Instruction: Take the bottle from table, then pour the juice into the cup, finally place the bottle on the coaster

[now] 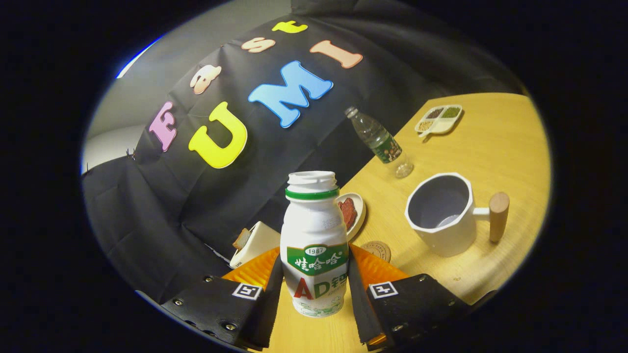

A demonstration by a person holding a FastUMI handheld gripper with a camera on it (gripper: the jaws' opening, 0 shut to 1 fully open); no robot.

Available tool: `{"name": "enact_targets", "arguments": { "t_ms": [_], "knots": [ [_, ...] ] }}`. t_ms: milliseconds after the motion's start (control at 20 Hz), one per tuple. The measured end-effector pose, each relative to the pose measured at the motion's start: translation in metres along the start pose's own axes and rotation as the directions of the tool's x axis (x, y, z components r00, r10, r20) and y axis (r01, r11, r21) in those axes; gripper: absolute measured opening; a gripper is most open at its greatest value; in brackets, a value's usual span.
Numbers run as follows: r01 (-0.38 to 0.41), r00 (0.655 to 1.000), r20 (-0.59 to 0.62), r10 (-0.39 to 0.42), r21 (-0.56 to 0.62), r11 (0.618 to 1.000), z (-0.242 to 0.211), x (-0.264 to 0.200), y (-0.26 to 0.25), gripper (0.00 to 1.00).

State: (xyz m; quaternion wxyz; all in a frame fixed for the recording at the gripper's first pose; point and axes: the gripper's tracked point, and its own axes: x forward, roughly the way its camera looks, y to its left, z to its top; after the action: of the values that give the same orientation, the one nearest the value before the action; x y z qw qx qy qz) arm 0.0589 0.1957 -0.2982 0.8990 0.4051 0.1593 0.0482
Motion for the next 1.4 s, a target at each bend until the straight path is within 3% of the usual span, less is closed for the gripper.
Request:
{"name": "enact_targets", "arguments": {
  "t_ms": [250,650,1400],
  "knots": [
    [-0.017,1.000,0.007,0.016,0.142,0.990,0.000,-0.001,0.000,0.64],
    [-0.009,0.998,0.064,-0.016,0.365,0.931,0.005,-0.003,-0.014,0.64],
    [-0.046,0.992,0.124,-0.029,0.559,0.828,0.018,0.002,0.001,0.64]
  ]
}}
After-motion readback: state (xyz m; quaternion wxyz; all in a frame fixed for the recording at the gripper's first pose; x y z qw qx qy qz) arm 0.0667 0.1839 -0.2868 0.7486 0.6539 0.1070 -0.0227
